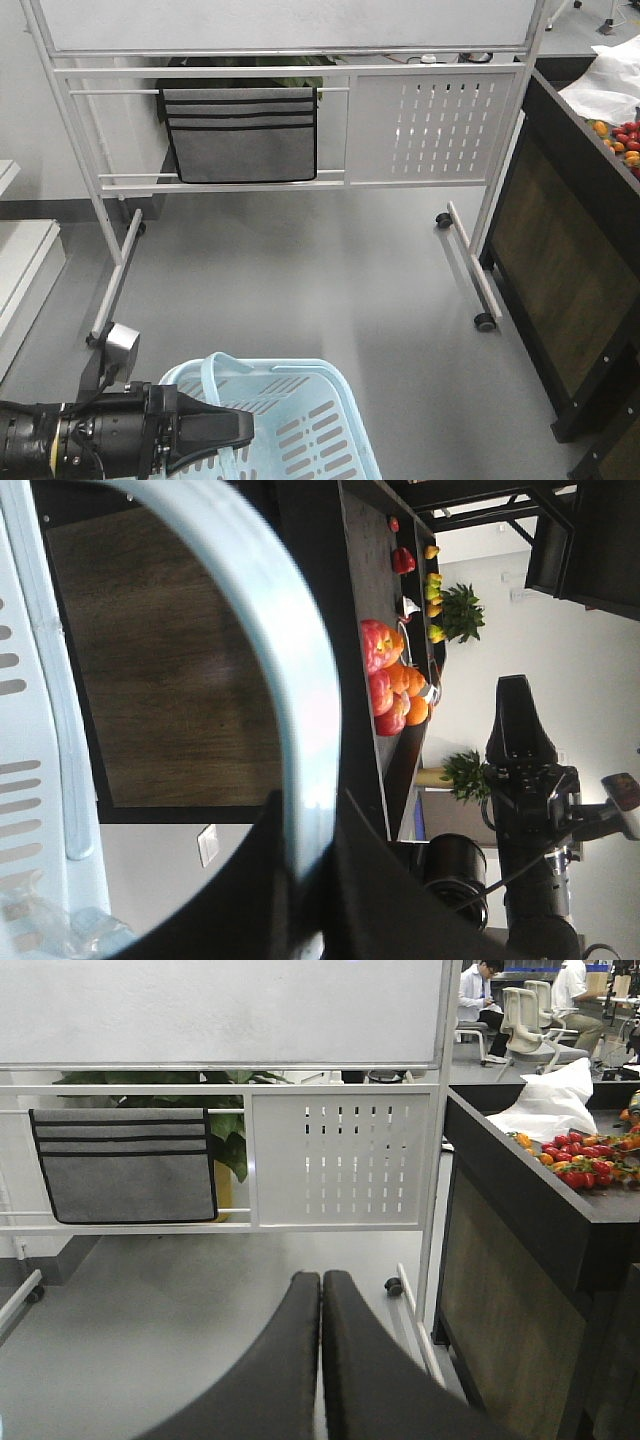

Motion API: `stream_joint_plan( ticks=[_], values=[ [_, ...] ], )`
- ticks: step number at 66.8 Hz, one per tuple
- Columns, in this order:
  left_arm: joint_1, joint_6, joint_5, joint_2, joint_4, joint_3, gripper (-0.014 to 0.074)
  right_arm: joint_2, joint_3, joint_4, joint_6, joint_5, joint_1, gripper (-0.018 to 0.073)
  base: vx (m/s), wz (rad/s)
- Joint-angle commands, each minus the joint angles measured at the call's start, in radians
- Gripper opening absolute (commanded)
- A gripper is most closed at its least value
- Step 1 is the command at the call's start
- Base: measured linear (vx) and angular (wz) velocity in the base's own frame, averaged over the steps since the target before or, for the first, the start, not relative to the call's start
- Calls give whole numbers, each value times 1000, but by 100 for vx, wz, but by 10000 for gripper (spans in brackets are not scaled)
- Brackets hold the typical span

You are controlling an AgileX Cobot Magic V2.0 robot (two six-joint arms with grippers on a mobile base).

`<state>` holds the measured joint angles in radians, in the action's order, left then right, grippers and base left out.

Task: Place coke in basket with both arms

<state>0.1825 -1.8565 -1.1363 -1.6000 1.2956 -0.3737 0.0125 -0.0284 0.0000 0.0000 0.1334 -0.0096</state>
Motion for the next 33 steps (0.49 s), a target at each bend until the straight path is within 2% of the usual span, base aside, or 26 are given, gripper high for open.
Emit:
stream_joint_plan(
  ticks=[1,33],
  values=[
    [4,0,-241,33,-50,-15,-6,14,-15,-8,0,-74,3,-9,10,3],
    [4,0,-241,33,-50,-15,-6,14,-15,-8,0,-74,3,-9,10,2]
  ],
)
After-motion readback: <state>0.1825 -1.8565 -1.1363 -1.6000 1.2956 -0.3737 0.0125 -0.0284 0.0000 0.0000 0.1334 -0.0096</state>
